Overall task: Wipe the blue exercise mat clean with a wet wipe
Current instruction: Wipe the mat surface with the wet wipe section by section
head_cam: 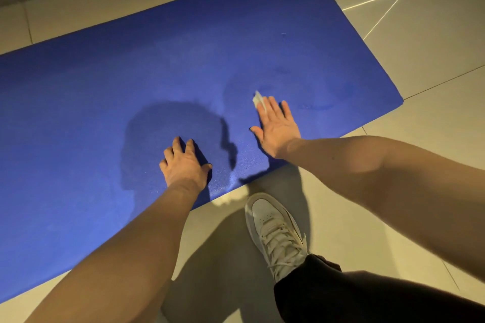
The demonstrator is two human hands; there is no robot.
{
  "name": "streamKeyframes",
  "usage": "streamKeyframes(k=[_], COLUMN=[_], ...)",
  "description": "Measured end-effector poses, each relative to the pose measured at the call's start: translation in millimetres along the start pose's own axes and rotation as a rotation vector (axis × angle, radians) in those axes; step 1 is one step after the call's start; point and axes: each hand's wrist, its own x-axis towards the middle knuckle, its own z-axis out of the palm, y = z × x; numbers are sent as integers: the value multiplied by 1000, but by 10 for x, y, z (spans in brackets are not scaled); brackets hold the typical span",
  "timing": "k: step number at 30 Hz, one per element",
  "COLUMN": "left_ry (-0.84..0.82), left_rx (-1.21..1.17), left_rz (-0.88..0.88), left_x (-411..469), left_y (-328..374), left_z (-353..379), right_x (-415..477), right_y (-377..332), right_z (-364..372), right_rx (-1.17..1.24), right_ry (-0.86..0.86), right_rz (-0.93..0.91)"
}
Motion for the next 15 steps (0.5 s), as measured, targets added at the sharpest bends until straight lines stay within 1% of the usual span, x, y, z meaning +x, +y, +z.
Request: streamKeyframes(k=[2, 4, 5, 7, 9, 10, 12, 14, 15], left_ry=[2, 10, 12, 16, 21, 22, 24, 22, 18], left_rx=[0, 3, 3, 0, 0, -3, -10, -6, -4], left_rz=[-3, -8, -12, -20, -23, -23, -16, -7, -6], left_x=[-26, -36, -40, -36, -35, -42, -72, -105, -120], left_y=[17, 35, 45, 58, 60, 57, 51, 56, 64], left_z=[23, 38, 41, 49, 54, 59, 74, 91, 95], right_x=[-8, -62, -128, -304, -440, -460, -454, -441, -456], right_y=[-5, -209, -336, -546, -621, -594, -433, -164, -5], right_z=[-26, -20, -2, 71, 129, 147, 168, 150, 125], right_rx=[31, 89, 103, 118, 169, 176, 91, 2, -6], right_ry=[-22, -37, -48, -68, -73, -67, -44, -17, -11], right_rz=[93, 85, 31, -146, -293, -331, -353, -308, -261])
